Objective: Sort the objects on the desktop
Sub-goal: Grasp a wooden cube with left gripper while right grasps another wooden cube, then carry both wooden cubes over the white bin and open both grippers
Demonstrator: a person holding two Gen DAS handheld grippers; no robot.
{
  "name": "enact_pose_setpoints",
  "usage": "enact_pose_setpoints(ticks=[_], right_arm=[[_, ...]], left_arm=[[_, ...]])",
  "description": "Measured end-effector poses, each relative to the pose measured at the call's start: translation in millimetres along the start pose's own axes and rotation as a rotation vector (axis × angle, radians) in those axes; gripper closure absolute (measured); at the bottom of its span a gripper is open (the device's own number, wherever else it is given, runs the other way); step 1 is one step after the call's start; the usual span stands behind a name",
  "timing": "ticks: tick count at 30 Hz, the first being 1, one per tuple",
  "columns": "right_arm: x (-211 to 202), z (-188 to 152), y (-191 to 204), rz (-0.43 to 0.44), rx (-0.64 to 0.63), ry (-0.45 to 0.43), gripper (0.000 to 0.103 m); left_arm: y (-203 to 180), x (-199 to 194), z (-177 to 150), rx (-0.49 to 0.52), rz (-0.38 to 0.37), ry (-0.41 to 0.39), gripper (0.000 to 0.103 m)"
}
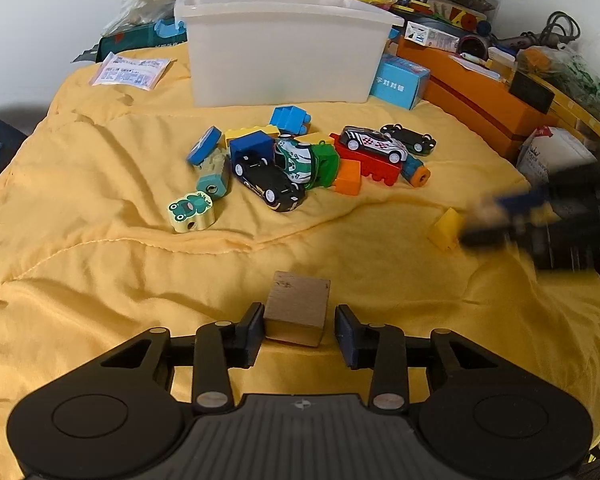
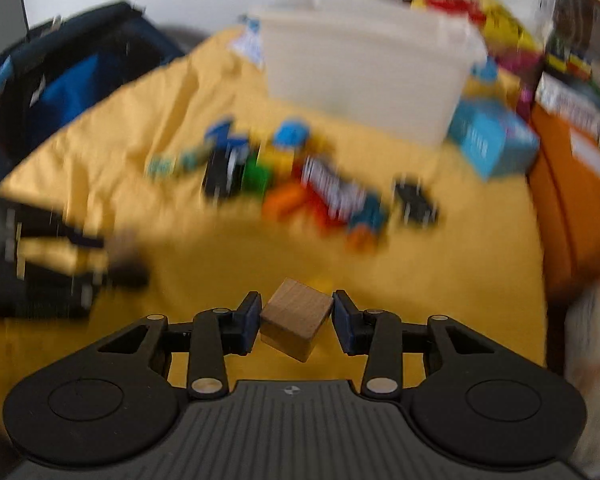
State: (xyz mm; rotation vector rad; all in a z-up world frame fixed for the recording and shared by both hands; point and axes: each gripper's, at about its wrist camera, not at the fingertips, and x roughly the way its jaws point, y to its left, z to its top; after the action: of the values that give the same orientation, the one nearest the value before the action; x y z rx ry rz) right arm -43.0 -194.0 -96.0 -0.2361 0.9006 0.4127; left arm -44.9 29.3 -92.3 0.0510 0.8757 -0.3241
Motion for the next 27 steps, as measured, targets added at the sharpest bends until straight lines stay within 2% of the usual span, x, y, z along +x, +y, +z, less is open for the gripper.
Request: enact_pose_setpoints(ticks=[4, 16, 21, 27], right_arm=[[9, -18, 7, -0.016, -0.012, 0.000, 0.061], [8, -31, 2, -0.005, 0.050, -0.024, 0.064], [3, -10, -20, -0.006, 0.088, -0.066, 0.064], [-9, 57, -54, -0.084, 0.060, -0.228, 0.064]], left_arm=[[-2, 1, 0, 0.024, 0.011, -0.002, 0.068], [-10, -5, 7, 0.047, 0.005, -0.018, 0.069], [-5, -17, 47, 0.058, 0.026, -0.114, 0.069], [5, -23, 129, 0.099, 0.087, -0.273, 0.069]])
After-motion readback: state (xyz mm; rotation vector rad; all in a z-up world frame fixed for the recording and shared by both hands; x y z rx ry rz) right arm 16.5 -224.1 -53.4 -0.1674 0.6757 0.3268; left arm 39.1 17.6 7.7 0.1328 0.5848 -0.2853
